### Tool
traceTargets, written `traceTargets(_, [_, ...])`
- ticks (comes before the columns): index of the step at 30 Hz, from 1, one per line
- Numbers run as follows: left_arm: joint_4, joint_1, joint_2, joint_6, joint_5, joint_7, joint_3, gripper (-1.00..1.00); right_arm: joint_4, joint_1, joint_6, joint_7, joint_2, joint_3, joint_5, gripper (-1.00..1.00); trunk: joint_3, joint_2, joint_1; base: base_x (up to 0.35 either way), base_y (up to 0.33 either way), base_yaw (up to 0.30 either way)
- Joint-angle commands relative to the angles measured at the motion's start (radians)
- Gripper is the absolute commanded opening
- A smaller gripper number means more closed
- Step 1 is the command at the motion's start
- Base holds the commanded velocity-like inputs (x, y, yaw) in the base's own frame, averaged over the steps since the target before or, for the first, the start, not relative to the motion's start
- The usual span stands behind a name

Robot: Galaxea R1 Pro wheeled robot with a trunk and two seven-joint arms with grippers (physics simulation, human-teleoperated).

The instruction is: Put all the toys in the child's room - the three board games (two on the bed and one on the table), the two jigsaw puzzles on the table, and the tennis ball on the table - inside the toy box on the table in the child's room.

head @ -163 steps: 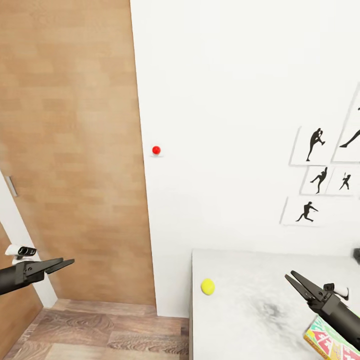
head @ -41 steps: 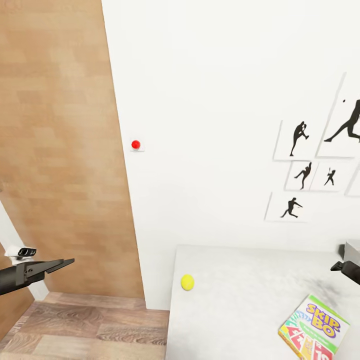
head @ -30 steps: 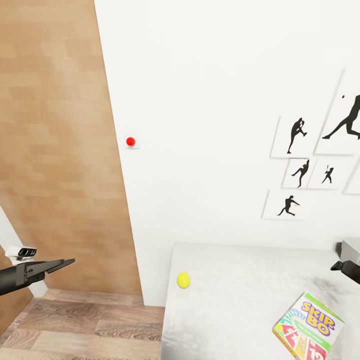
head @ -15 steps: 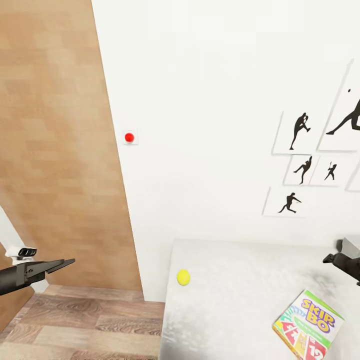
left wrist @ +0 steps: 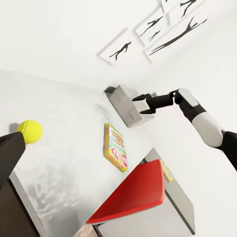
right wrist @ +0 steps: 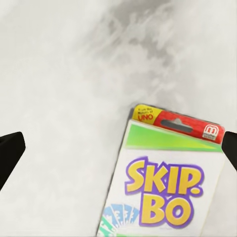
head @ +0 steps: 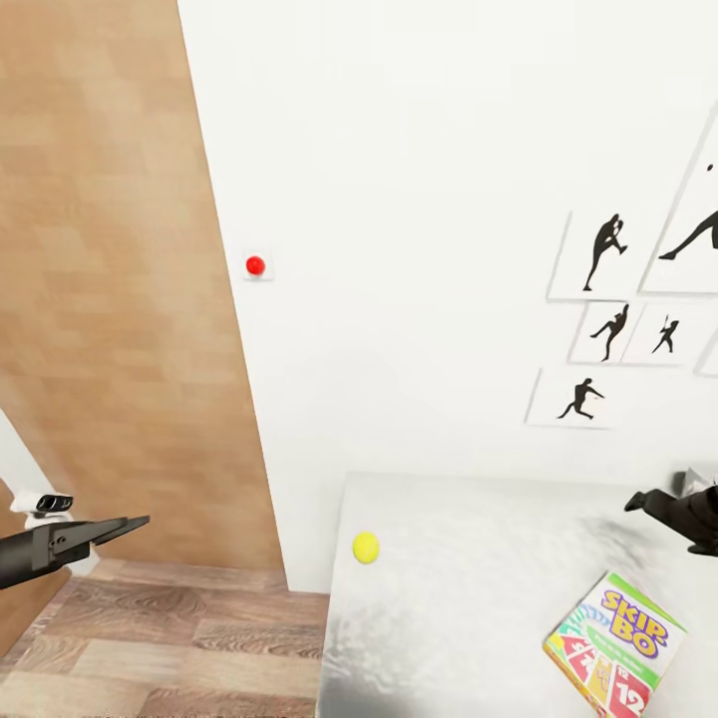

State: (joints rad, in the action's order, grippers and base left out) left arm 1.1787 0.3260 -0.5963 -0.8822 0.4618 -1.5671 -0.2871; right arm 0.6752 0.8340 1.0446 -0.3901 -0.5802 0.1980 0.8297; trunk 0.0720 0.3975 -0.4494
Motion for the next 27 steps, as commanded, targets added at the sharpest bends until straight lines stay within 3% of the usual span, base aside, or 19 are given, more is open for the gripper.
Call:
traceTargets(1, [0.0, 0.001, 0.0, -0.011, 0.0, -0.004, 0.0, 1.0, -0.009, 0.008, 0.003, -0.01, 0.0, -0.004, 0.01, 1.0, 0.004, 0.002, -0.001, 0.0, 0.0, 0.0])
traceTargets(9, [0.0, 0.001, 0.0, -0.011, 0.0, -0.004, 0.0, 1.0, -0.058, 0.045, 0.003, -0.01, 0.001, -0.04, 0.009, 1.0, 0.017, 0.002, -0.001, 0.0, 0.0, 0.0])
traceTargets(27, [0.0, 0.001, 0.0, -0.01, 0.0, -0.004, 0.0, 1.0, -0.11, 0.055, 0.003, -0.01, -0.012, -0.046, 0.006, 1.0, 0.047, 0.002, -0.001, 0.0, 0.0, 0.0])
